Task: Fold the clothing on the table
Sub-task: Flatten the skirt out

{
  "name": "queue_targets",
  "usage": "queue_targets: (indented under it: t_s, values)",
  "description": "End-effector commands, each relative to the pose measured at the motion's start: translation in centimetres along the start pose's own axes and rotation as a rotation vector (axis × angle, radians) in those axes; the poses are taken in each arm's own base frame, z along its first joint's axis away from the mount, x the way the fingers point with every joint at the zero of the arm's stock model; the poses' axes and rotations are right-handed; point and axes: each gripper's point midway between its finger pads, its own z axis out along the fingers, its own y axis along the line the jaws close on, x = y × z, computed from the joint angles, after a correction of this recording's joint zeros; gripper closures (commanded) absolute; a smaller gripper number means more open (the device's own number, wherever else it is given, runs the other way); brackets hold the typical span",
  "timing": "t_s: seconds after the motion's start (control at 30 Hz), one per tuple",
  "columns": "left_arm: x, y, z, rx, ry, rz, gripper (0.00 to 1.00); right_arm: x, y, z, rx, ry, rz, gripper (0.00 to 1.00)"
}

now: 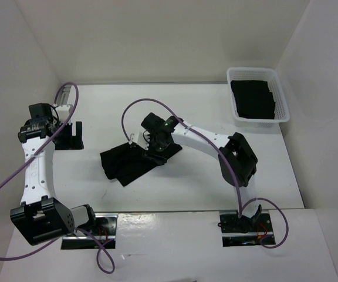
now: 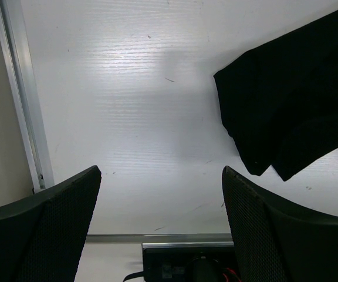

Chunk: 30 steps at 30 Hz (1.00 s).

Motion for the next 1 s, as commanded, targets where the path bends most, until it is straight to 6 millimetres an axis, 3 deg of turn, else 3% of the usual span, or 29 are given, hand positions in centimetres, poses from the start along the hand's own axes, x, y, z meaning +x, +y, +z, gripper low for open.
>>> queue_targets:
  t_s: [0.0,0.43,0.97]
  values:
    - [-1.0,0.2,-0.7,-0.002,-0.029,0.018,0.1,0.0,-0.1,0.8,0.002,-0.006,-0.013,0.5]
    - [-0.4,0.2,-0.4,0.003,-0.012,0.024,0.1,1.3,0.0,3.6,-0.022,0.034,-0.003,0.54]
    - [0.2,0.3,0.0,-0.002,0.008,0.03,0.1,1.9,-0.5,5.3,-0.033,0.058,0.011,0.57]
